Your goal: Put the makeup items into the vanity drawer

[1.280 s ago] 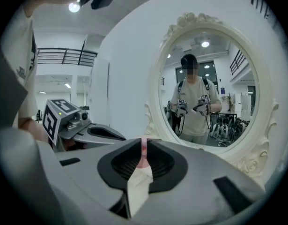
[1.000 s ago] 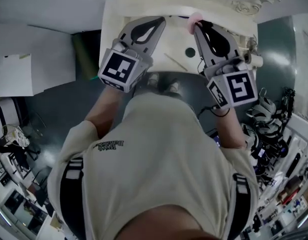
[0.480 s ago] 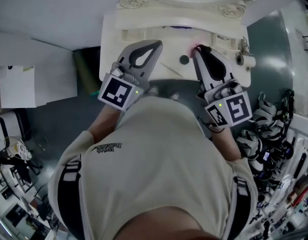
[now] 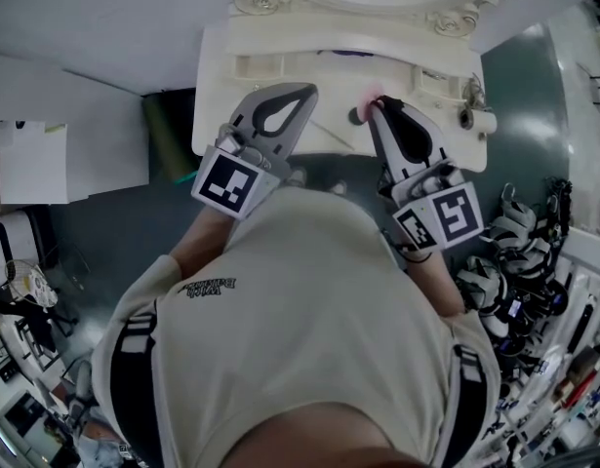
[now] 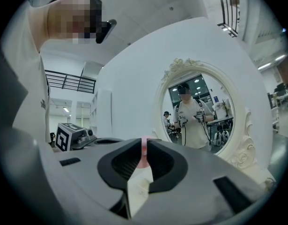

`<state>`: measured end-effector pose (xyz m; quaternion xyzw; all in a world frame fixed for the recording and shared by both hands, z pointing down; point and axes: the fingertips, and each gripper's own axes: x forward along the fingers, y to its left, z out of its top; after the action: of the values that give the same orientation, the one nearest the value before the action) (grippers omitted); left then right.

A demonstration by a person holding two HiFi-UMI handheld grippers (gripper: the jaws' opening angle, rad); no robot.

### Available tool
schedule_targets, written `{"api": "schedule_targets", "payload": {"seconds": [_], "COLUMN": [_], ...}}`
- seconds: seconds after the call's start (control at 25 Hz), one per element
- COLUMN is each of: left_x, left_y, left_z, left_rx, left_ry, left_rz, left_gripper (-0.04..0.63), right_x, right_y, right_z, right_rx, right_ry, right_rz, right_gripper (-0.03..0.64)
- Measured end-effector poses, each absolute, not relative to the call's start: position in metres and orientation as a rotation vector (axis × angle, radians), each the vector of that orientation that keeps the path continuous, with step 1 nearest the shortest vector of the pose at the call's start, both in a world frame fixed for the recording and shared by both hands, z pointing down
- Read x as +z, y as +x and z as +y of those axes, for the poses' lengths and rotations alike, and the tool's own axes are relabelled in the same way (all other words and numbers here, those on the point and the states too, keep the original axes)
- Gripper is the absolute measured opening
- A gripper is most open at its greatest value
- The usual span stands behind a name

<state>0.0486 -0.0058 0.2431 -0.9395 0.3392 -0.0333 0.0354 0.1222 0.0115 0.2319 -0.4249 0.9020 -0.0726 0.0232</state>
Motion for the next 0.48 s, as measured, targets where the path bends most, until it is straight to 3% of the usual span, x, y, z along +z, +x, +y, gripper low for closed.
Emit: {"api": "schedule_targets", "payload": {"seconds": [0.48], "left_x": [0.264], "left_y": [-0.001], "left_z": [-0.051], "left_rx": [-0.164], "left_ry": [-2.838], "left_rz": [1.259], "left_gripper": [0.014], "right_x": [0.237], "right_y": [0.085], "right_z": [-0.041], "right_rx": [-0.161], "right_ry": [-1.187], "right_rz": [2.905], "right_gripper": [0.04]}}
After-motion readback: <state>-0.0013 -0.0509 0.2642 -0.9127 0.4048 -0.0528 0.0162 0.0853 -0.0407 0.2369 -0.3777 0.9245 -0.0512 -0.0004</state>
